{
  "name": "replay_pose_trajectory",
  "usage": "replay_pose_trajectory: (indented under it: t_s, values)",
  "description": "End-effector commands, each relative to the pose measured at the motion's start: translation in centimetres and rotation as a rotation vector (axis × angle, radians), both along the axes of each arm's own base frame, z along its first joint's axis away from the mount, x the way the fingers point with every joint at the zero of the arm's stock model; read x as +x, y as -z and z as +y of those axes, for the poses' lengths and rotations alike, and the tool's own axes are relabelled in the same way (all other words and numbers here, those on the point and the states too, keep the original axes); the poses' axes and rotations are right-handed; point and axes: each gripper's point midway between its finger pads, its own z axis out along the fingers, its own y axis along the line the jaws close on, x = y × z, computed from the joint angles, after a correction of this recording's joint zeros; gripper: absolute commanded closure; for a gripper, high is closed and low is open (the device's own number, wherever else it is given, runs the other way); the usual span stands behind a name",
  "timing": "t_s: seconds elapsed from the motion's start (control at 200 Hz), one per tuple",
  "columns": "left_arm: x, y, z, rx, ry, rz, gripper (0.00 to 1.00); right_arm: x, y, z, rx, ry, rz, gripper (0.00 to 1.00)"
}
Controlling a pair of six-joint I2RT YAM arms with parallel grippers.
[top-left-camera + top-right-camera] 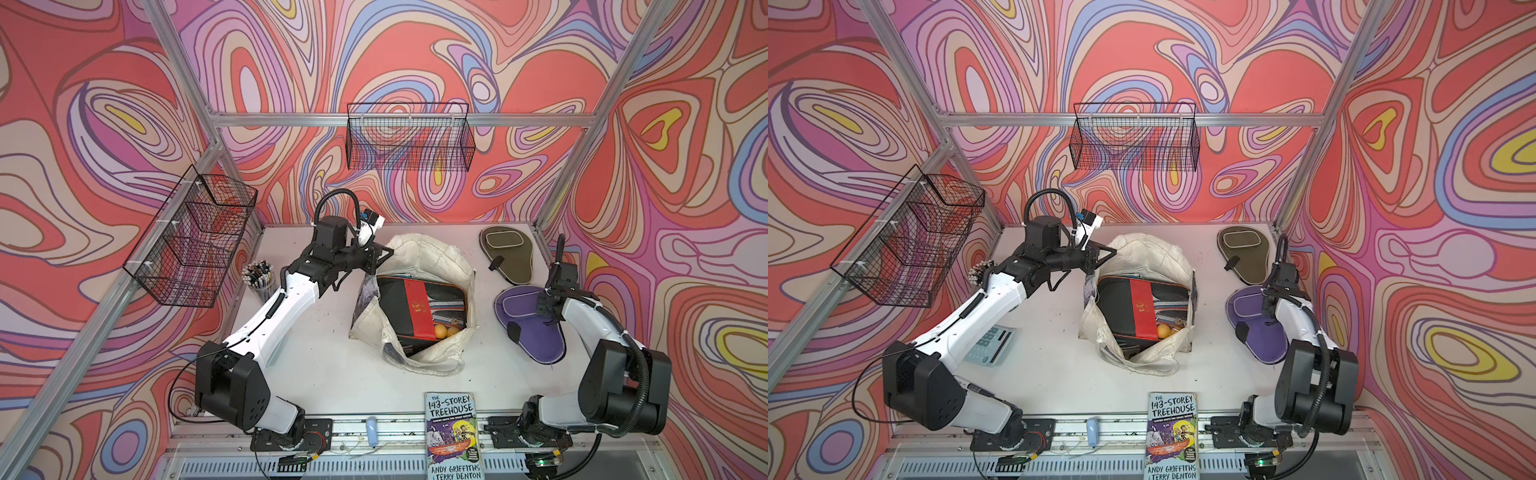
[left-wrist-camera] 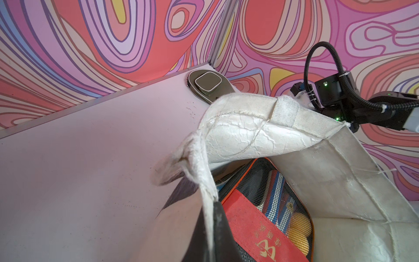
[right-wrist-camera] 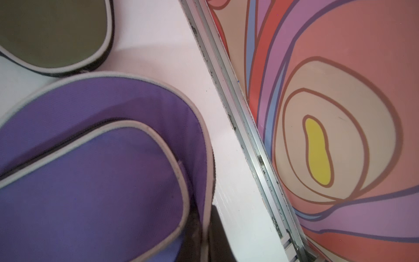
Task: Remove the ping pong set from the canvas bag
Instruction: Place the ping pong set at the center of the board.
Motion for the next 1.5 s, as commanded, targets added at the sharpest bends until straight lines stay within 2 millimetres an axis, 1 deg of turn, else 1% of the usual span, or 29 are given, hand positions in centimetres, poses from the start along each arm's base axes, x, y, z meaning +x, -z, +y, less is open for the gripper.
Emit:
replay_pose_trajectory:
  t_s: [0.0,0.15,0.32,0.411,0.466,0.521,0.591,0.616,0.881,0.911,0.936,0.961,0.996,1.012,1.042,1.087,1.097,1.112,1.122,1.172,1.217,1.272,1.367,1.462,1.492]
  values:
    - [-0.3,-5.2,-0.2,-0.08,0.029,-0.176,1.0,-0.2,-1.1,-1.1,-0.067,0.015,0.0,1.0]
    - [-0.2,-5.2,-0.1,-0.083,0.03,-0.176,1.0,-0.6,-1.7,-1.5,-0.102,0.032,-0.007,1.0]
    - [-0.3,-5.3,0.1,-0.08,0.025,-0.179,1.0,-0.6,-1.6,-1.4,-0.098,0.026,-0.006,1.0]
    - [-0.3,-5.4,0.2,-0.08,0.021,-0.182,1.0,-0.7,-1.6,-1.5,-0.104,0.027,-0.002,0.96]
    - [-0.3,-5.3,0.2,-0.082,0.022,-0.18,1.0,-0.8,-1.7,-1.6,-0.109,0.031,-0.003,0.92]
    - [-0.3,-5.4,0.1,-0.084,0.024,-0.178,1.0,-0.9,-1.8,-1.6,-0.116,0.03,-0.002,0.86]
    - [-0.3,-5.3,0.1,-0.085,0.027,-0.177,1.0,-1.1,-2.1,-1.7,-0.12,0.033,-0.011,0.74]
    - [-0.3,-5.4,0.1,-0.086,0.027,-0.177,1.0,-1.1,-2.2,-1.7,-0.124,0.034,-0.016,0.72]
    - [-0.2,-5.4,0.1,-0.087,0.026,-0.176,1.0,-1.3,-3.0,-1.7,-0.134,0.042,-0.044,0.65]
    - [-0.2,-5.5,0.1,-0.086,0.025,-0.178,1.0,-1.3,-3.1,-1.5,-0.128,0.04,-0.051,0.62]
    - [-0.2,-5.4,0.2,-0.083,0.024,-0.177,1.0,-1.2,-3.3,-1.4,-0.12,0.035,-0.058,0.57]
    - [-0.2,-5.4,0.2,-0.081,0.024,-0.177,1.0,-1.1,-3.4,-1.2,-0.109,0.029,-0.065,0.49]
    - [-0.3,-5.4,0.2,-0.077,0.023,-0.174,1.0,-0.9,-3.7,-0.9,-0.094,0.02,-0.078,0.32]
    - [-0.3,-5.5,0.2,-0.076,0.022,-0.177,1.0,-0.8,-3.9,-0.8,-0.087,0.016,-0.084,0.26]
    - [-0.3,-5.5,0.3,-0.072,0.019,-0.176,1.0,-0.8,-4.2,-0.6,-0.073,0.011,-0.093,0.2]
    - [-0.3,-5.5,0.3,-0.067,0.018,-0.178,1.0,-0.4,-4.9,0.0,-0.043,-0.007,-0.118,0.14]
    - [-0.3,-5.5,0.4,-0.065,0.016,-0.176,1.0,-0.3,-5.0,0.1,-0.037,-0.011,-0.125,0.11]
    - [-0.3,-5.6,0.4,-0.065,0.016,-0.178,1.0,-0.1,-5.3,0.3,-0.029,-0.018,-0.135,0.04]
    - [-0.3,-5.6,0.4,-0.063,0.015,-0.179,1.0,0.0,-5.6,0.4,-0.023,-0.023,-0.145,0.02]
    - [-0.4,-5.6,0.5,-0.058,0.012,-0.177,1.0,0.8,-7.0,1.1,0.006,-0.041,-0.205,0.02]
    - [-0.4,-5.6,0.5,-0.055,0.01,-0.173,1.0,1.6,-8.7,1.7,0.03,-0.056,-0.279,0.02]
    - [-0.5,-5.6,0.6,-0.05,0.009,-0.166,1.0,2.9,-10.9,3.1,0.068,-0.11,-0.375,0.02]
    - [-0.4,-5.4,0.8,-0.031,0.0,-0.153,1.0,5.3,-14.7,6.9,0.107,-0.259,-0.511,0.02]
    - [-0.4,-5.5,1.1,-0.013,-0.016,-0.156,1.0,7.7,-17.8,11.5,0.114,-0.417,-0.549,0.02]
    - [-0.4,-5.6,1.2,-0.01,-0.022,-0.158,1.0,8.3,-18.5,13.5,0.118,-0.481,-0.547,0.02]
